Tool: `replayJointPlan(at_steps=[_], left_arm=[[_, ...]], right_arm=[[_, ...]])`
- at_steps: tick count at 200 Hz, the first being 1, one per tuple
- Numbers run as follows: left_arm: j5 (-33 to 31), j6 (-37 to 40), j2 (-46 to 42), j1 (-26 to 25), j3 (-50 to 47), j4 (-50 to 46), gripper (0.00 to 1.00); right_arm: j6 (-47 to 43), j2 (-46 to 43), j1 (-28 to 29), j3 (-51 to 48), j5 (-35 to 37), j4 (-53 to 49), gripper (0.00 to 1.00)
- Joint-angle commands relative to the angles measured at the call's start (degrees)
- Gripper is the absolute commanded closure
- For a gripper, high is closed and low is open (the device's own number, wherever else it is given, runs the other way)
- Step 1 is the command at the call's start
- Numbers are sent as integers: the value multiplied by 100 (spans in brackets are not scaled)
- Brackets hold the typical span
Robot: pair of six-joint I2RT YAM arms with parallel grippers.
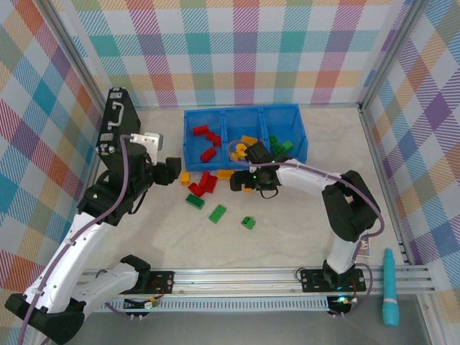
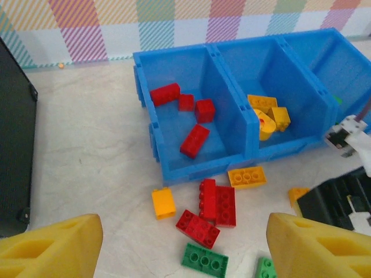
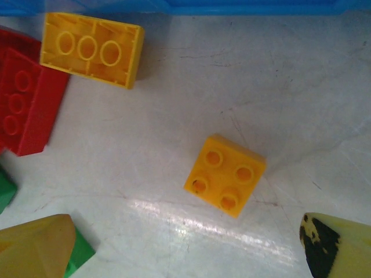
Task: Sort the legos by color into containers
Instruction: Pick up the lego from the center of the table.
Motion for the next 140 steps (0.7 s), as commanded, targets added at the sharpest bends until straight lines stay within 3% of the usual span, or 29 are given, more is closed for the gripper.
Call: replayJointPlan(at_steps=[1,41,105,140], left_arm=[[212,184,-249,26,-92,77,25],[330,162,-512,-9,-176,78,23],[197,218,-838,-173,-299,131,20],[88,258,-892,-288,-308,113,19]], right_arm=[[215,178,108,250,315,-41,1],[316,610,175,643,593,-375,3],[271,949,277,826,804,-520,25],[258,1156,279,1051,871,-755,43]])
